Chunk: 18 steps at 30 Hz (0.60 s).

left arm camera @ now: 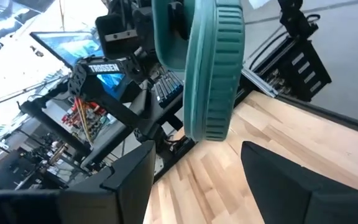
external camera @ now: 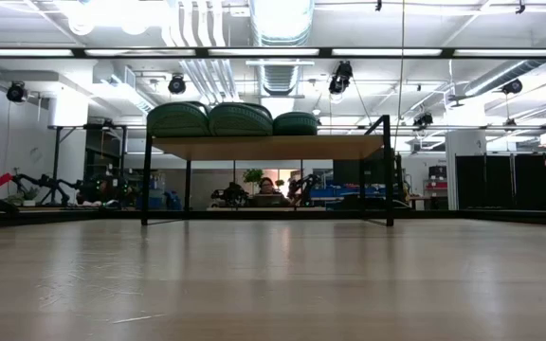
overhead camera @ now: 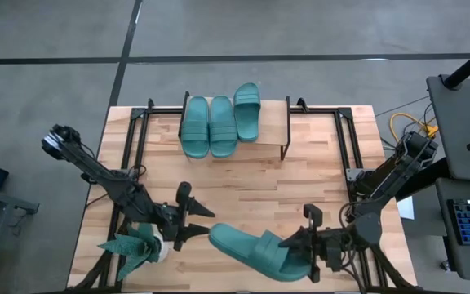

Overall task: Pick and place slides into the shelf
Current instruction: Put the blue slipper on the shelf

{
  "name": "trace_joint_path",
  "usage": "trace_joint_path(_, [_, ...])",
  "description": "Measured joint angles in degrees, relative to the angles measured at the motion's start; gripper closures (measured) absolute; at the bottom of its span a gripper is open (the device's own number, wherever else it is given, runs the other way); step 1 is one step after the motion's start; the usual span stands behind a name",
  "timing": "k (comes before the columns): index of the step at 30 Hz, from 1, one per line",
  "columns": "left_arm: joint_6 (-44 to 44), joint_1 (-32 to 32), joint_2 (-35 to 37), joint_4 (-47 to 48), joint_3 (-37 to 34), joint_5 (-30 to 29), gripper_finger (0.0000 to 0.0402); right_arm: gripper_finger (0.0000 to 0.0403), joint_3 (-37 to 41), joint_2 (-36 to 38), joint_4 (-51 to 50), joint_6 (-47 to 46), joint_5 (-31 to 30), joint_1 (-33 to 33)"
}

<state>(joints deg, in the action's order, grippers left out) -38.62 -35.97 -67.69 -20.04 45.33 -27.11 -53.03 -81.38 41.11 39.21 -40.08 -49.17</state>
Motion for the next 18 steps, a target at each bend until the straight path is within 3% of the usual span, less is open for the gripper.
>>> trace_joint_path(18, [-0.8,0.0,-8.5,-2.2,6.7,0.4,0.0179,0.0391,0.0,0.0,-0.2,0.5,-0.5,1.0])
